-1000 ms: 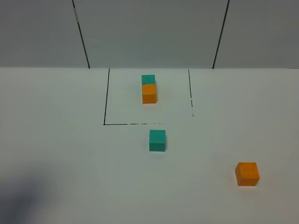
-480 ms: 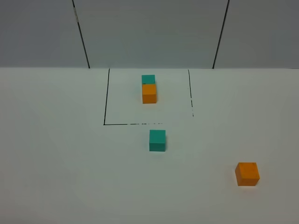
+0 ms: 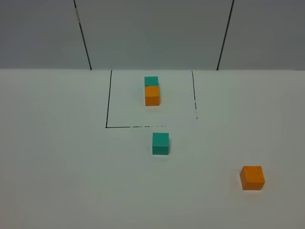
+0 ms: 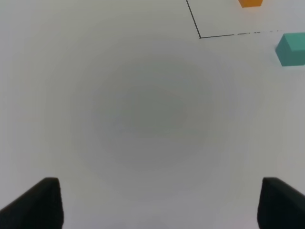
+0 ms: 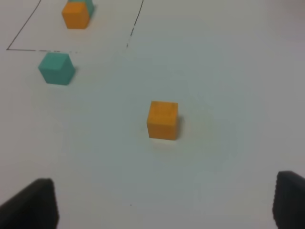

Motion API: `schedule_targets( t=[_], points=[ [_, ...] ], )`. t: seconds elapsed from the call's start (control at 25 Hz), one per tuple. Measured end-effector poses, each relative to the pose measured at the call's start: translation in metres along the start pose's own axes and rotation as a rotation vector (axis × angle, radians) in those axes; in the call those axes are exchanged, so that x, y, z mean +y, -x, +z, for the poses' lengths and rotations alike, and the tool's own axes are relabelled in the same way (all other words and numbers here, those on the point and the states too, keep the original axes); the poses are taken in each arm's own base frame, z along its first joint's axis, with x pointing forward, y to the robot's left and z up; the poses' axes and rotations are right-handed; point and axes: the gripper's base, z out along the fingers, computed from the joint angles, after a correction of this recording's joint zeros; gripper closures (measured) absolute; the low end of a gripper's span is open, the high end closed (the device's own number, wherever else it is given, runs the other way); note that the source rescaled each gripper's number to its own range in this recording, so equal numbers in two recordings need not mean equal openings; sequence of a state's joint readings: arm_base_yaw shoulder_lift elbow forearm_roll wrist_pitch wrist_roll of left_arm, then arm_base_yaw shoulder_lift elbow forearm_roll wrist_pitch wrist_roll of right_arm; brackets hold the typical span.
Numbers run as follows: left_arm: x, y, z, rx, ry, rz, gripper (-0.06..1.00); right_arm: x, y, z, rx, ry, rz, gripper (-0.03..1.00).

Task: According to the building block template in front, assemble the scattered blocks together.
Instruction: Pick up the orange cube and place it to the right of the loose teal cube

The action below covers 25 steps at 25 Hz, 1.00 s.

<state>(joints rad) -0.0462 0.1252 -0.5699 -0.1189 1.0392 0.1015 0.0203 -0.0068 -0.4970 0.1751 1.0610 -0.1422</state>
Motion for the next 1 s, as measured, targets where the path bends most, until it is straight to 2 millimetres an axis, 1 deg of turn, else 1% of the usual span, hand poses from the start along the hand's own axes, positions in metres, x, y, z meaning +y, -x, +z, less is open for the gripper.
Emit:
schedule_targets(
  t=[0.24,0.4,0.64,1.0],
  points=[
    [0.003,-0.006,-0.005,-0.044,0.041,0.017,0.26,0.0,0.0,0.0,0.0,0.0,0.0,0.17],
    [0.004,-0.014,0.004,-0.011,0.042,0.015,0.26,0.0,0.0,0.0,0.0,0.0,0.0,0.17],
    [0.003,-0.021,-0.003,-0.072,0.048,0.011,0.26,0.0,0.0,0.0,0.0,0.0,0.0,0.17],
    [0.003,-0.023,-0.001,-0.062,0.048,0.009,0.27,0.0,0.0,0.0,0.0,0.0,0.0,0.17]
  ],
)
